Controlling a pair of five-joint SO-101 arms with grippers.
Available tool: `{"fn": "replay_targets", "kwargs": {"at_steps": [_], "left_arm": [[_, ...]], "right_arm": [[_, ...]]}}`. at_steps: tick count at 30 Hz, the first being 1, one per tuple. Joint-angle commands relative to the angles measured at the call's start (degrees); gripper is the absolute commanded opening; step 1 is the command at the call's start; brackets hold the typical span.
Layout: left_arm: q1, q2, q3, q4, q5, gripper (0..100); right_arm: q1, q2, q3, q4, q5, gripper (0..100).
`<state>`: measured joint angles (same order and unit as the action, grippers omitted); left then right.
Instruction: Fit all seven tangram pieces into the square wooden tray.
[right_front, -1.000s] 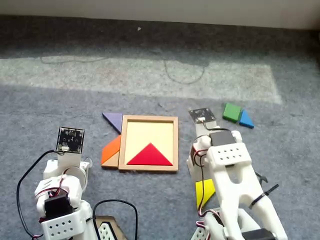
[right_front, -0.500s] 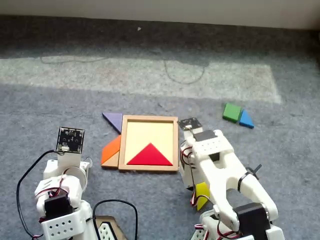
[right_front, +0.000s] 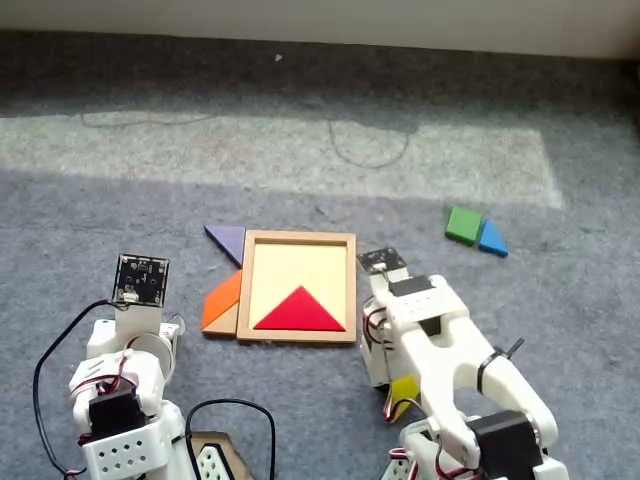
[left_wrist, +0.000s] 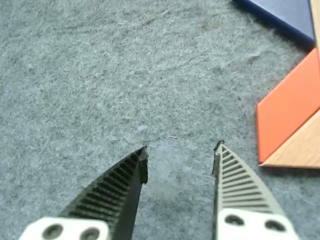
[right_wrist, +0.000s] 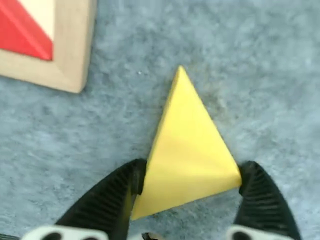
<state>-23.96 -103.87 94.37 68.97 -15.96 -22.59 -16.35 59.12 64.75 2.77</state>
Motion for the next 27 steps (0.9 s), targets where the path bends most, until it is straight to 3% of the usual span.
{"fn": "replay_targets", "kwargs": {"at_steps": [1, 7, 20, 27], "left_arm": [[0.13, -0.48, -0.31, -1.05, -0.70, 22], [0.13, -0.48, -0.31, -1.05, -0.70, 22], [0.13, -0.48, -0.31, -0.97, -0.70, 22], [0.13, -0.48, -0.31, -0.97, -0.70, 22]], "right_arm": [[-0.13, 0.13, -0.04, -2.15, 1.67, 15.5], [0.22, -0.57, -0.66, -0.31, 5.27, 9.0], [0.75, -7.34, -20.53, 12.26, 5.54, 8.8], [-8.75, -7.34, -26.24, 11.56, 1.85, 8.8]]}}
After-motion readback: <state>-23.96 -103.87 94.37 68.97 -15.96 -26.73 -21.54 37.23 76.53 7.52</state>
